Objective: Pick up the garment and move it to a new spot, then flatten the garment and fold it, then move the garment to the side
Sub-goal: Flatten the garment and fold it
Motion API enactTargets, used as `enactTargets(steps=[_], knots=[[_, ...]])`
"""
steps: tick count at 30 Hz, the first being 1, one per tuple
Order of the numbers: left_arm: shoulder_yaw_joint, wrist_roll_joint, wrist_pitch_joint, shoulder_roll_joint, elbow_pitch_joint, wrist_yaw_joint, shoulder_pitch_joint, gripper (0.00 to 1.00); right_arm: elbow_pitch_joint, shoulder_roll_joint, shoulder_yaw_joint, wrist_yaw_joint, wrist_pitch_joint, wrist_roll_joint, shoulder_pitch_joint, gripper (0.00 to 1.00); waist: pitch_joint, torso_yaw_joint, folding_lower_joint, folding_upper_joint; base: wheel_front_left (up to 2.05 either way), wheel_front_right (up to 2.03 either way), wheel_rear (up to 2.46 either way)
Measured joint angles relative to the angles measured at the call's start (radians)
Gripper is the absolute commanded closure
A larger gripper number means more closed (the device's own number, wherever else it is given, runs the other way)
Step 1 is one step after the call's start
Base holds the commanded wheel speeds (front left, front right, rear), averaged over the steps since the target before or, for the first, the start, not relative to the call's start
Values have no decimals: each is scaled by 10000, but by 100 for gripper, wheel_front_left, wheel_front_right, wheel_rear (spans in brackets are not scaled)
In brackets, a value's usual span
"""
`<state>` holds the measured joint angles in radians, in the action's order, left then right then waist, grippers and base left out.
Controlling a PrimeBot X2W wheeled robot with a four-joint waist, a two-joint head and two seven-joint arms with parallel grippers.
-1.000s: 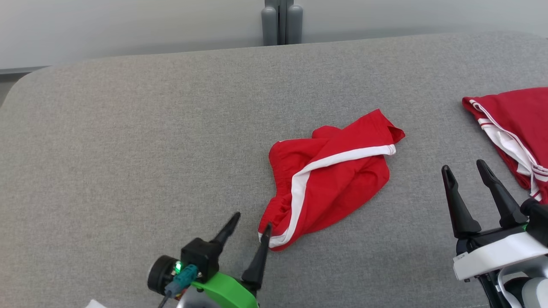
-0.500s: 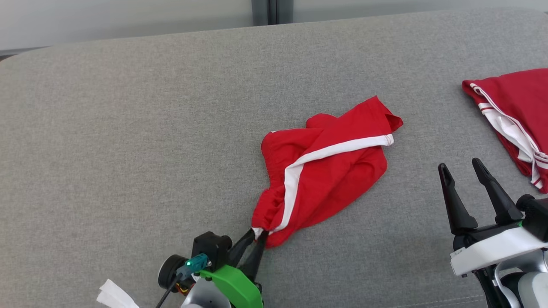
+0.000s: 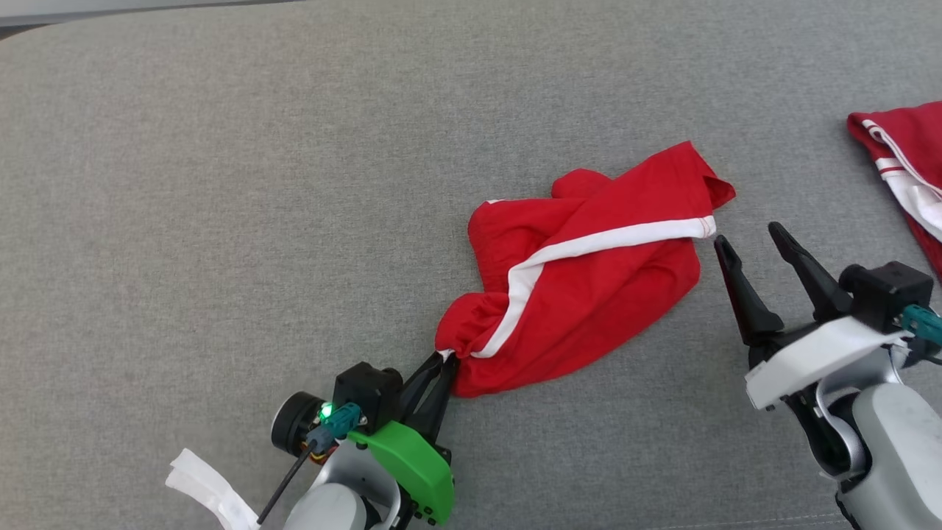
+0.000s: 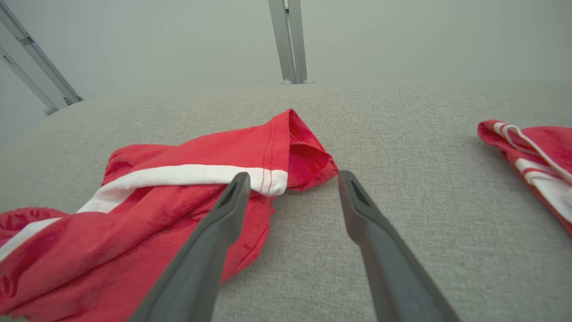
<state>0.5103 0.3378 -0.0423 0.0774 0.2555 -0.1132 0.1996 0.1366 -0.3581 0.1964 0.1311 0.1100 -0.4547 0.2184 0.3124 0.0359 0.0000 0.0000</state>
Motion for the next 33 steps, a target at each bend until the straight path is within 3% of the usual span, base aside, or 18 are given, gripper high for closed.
enactTargets(steps=[8, 9, 10, 11, 23, 33], knots=[[205, 17, -128, -25, 359, -8, 221, 100, 1789, -173, 1400, 2, 345, -995, 1373, 0, 227, 389, 0, 0, 0, 0, 0], [221, 17, -167, -29, 378, -8, 232, 100, 1898, -209, 1505, 2, 426, -1060, 1456, 55, 225, 408, 0, 0, 0, 0, 0], [232, 17, -199, -29, 403, -8, 245, 100, 2006, -244, 1630, 2, 508, -1179, 1556, 81, 220, 424, 0, 0, 0, 0, 0], [244, 17, -211, -33, 422, -8, 261, 100, 2090, -309, 1787, 2, 604, -1244, 1639, 100, 216, 428, 0, 0, 0, 0, 0], [-40, -203, -1147, 205, -58, 460, 374, 100, 1835, -848, 1793, 4, 1363, -1114, 1962, 100, -149, 243, 0, 0, 0, 0, 0], [-953, -805, -1789, 782, -3091, 1168, 1441, 100, -665, -1467, -12, 4, 924, -240, 2050, 100, -1153, 39, 0, 0, 0, 0, 0]])
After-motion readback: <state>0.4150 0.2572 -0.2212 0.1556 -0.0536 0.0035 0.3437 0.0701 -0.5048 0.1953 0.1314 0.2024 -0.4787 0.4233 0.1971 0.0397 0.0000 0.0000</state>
